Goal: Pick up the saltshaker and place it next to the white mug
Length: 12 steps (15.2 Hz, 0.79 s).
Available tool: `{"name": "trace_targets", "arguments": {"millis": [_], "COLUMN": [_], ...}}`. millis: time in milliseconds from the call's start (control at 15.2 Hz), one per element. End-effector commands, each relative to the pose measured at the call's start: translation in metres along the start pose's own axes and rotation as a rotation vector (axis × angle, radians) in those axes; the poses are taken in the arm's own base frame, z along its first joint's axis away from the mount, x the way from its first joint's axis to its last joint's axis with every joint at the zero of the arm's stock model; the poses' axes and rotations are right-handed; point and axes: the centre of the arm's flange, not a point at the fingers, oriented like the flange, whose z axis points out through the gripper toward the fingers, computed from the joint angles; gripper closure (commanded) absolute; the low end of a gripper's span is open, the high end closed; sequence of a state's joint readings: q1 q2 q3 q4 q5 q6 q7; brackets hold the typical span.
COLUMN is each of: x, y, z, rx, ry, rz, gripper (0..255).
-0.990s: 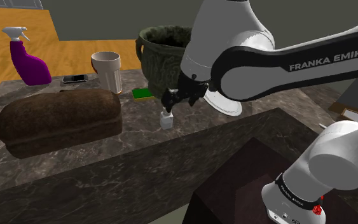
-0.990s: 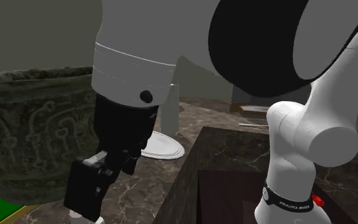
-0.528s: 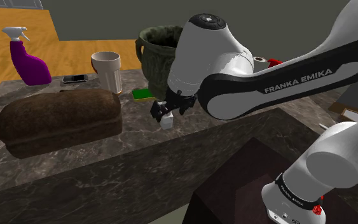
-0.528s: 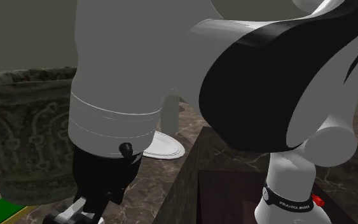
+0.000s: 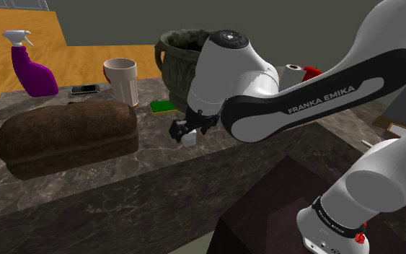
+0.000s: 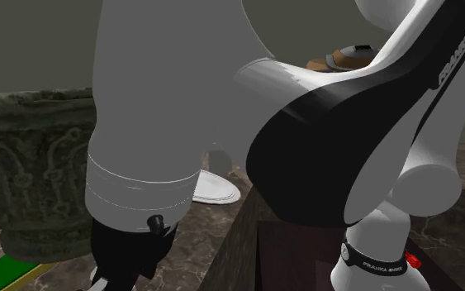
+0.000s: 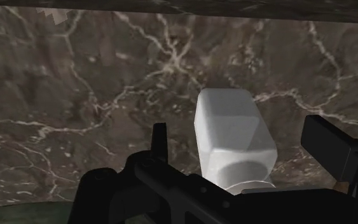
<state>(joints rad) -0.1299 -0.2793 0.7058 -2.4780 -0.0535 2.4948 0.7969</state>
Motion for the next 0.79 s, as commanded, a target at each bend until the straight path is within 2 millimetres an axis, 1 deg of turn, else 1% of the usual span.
{"name": "trace_targets", "arguments": {"millis": [0, 132, 198, 726], "x": [0.0001, 0.0001, 0.0001, 0.0002], "y": [-0.0001, -0.0001, -0.0001, -0.0001], "z": [0.0002, 0.0001, 0.0001, 0.0003], "rx": [0.000, 0.000, 0.000, 0.000], "ry": [0.000, 0.000, 0.000, 0.000], "rz": [0.000, 0.000, 0.000, 0.000], "gripper": [0, 0, 255, 255]}}
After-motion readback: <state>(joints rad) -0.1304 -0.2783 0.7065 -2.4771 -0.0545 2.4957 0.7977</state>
